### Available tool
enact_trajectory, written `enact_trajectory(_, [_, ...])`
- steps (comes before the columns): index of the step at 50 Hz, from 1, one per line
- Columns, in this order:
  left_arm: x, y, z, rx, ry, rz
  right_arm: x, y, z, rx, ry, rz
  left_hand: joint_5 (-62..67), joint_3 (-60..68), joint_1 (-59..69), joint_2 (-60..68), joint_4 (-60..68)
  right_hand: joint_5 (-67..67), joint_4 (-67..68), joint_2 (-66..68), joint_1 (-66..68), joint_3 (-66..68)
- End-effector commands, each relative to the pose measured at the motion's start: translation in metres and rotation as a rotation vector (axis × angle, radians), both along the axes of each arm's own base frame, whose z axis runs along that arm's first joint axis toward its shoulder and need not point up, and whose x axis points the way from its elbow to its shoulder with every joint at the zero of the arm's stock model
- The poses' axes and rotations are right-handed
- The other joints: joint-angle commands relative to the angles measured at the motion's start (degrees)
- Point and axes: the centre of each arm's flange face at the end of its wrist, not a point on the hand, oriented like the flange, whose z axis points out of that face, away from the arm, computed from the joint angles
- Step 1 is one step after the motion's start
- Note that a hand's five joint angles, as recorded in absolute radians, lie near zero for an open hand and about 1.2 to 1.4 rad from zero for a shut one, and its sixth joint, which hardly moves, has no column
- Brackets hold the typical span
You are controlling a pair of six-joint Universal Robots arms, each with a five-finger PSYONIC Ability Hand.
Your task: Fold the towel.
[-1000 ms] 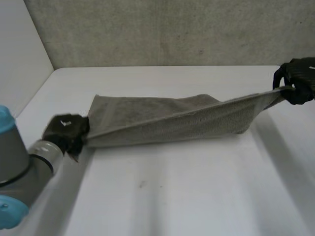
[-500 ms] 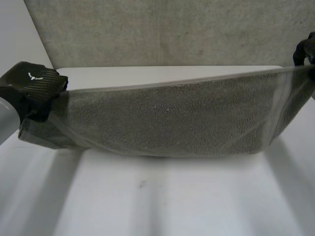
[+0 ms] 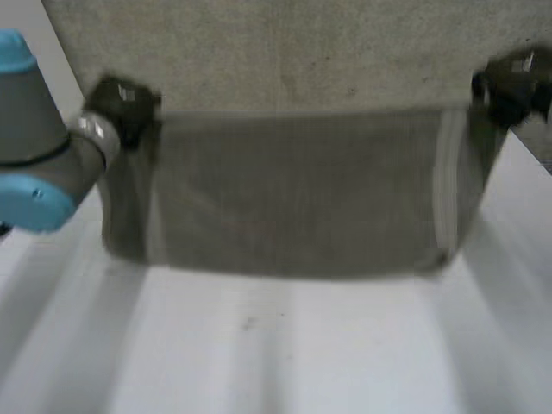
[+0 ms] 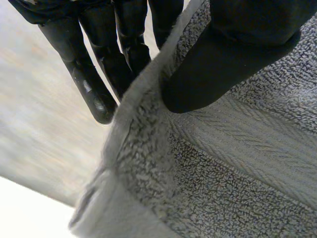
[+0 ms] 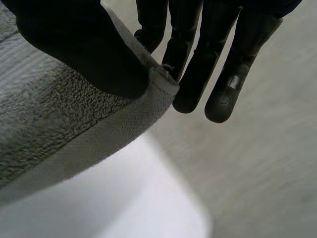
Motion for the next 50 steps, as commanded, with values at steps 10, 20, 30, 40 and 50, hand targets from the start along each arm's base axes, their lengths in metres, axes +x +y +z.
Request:
enact_trajectory(10, [-0.001,-0.007,0.138,-0.503,0.480,-0.083,0.015,-0.004,0.131,-0.592,-0.321,0.004,10.7,10.3,13.1,10.2,10.2,10.7,10.3,10.5,0.2,10.4])
enact_trajectory(20, [0.011,-0.012,0.011,-0.107,0.352,0.000,0.024,-0.013,0.011,-0.215,-0.206,0.056,10.7,10.3,13.1,10.2,10.2,10.7,10.3,10.5,0.2,10.4])
enact_trajectory(30, [0.011,0.009,-0.120,0.190,0.164,-0.025,0.024,-0.003,-0.126,0.111,-0.020,0.054,10.7,10.3,13.1,10.2,10.2,10.7,10.3,10.5,0.2,10.4])
enact_trajectory(40, [0.021,0.047,-0.129,0.232,-0.038,-0.040,0.015,0.029,-0.120,0.247,0.025,0.047,10.7,10.3,13.1,10.2,10.2,10.7,10.3,10.5,0.2,10.4])
enact_trajectory(50, [0.051,0.131,-0.091,0.363,-0.130,-0.034,-0.037,0.133,-0.101,0.647,0.354,0.096,10.7,10.3,13.1,10.2,10.2,10.7,10.3,10.5,0.2,10.4])
